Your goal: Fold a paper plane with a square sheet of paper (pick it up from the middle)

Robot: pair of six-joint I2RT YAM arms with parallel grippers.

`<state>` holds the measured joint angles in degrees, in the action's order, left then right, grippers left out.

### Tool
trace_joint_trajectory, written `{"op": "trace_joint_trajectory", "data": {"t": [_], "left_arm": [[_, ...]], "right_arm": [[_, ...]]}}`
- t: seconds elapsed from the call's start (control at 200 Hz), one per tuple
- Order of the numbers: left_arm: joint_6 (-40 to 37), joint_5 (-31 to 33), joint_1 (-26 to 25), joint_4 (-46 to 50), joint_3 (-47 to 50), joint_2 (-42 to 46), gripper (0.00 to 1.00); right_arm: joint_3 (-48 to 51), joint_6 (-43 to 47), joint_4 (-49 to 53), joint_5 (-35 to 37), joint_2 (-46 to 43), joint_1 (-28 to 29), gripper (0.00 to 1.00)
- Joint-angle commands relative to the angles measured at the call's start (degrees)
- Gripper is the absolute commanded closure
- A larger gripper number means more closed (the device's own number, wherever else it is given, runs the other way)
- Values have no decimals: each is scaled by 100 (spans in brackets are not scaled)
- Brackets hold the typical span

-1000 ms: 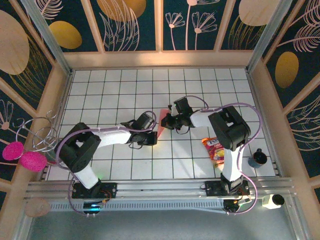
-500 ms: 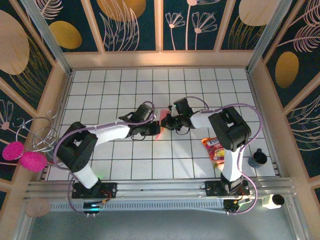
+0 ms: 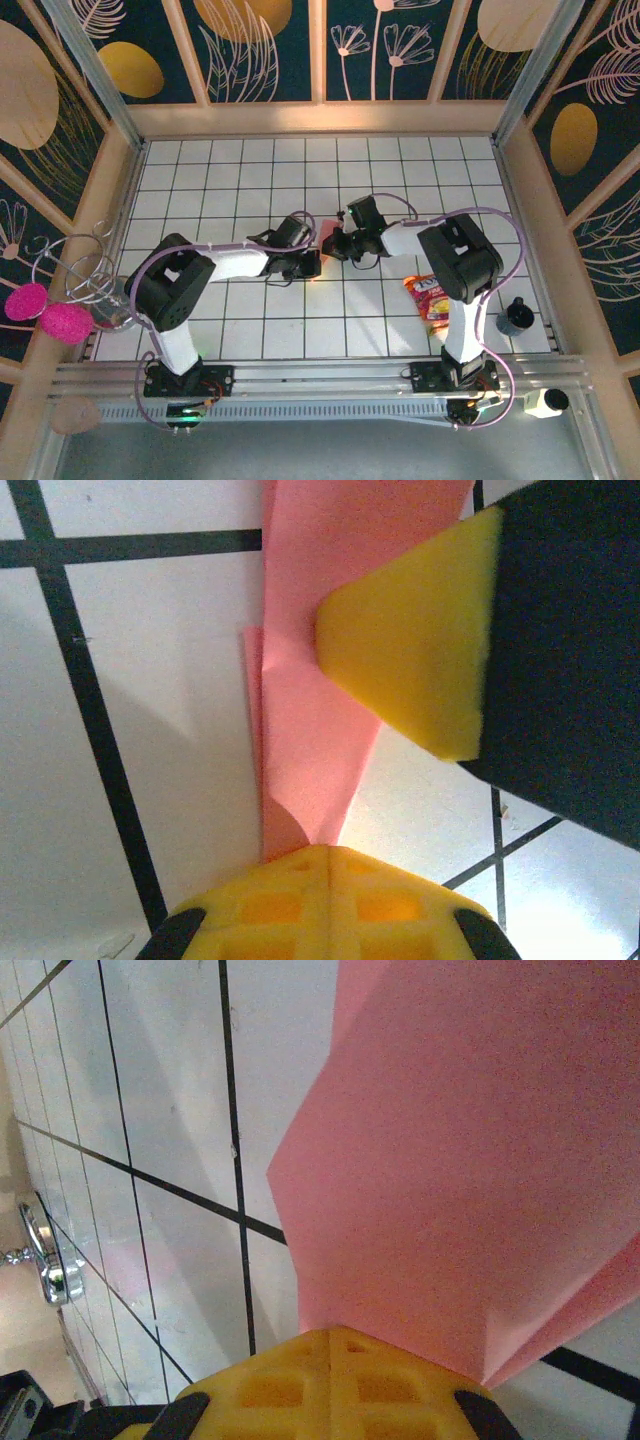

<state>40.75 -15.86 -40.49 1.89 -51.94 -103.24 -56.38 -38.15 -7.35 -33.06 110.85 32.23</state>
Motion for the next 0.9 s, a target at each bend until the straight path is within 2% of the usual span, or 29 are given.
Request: {"op": "trace_joint_trajectory", "data": {"t": [0.0, 0.145, 0.48, 0.896], "left_arm": [[69, 87, 2, 180, 252, -135, 100], [73, 83, -3, 154, 343, -74, 100], [12, -18, -1, 136, 307, -32, 100], [100, -4, 71, -179, -199, 213, 99]], "right_arm": [[-332, 396, 420, 153, -237, -55, 96], [-637, 782, 794, 487, -4, -309, 95], [-1332, 1286, 1215, 581, 587, -452, 95], [-1259, 1127, 1277, 644, 869, -453, 95]]}}
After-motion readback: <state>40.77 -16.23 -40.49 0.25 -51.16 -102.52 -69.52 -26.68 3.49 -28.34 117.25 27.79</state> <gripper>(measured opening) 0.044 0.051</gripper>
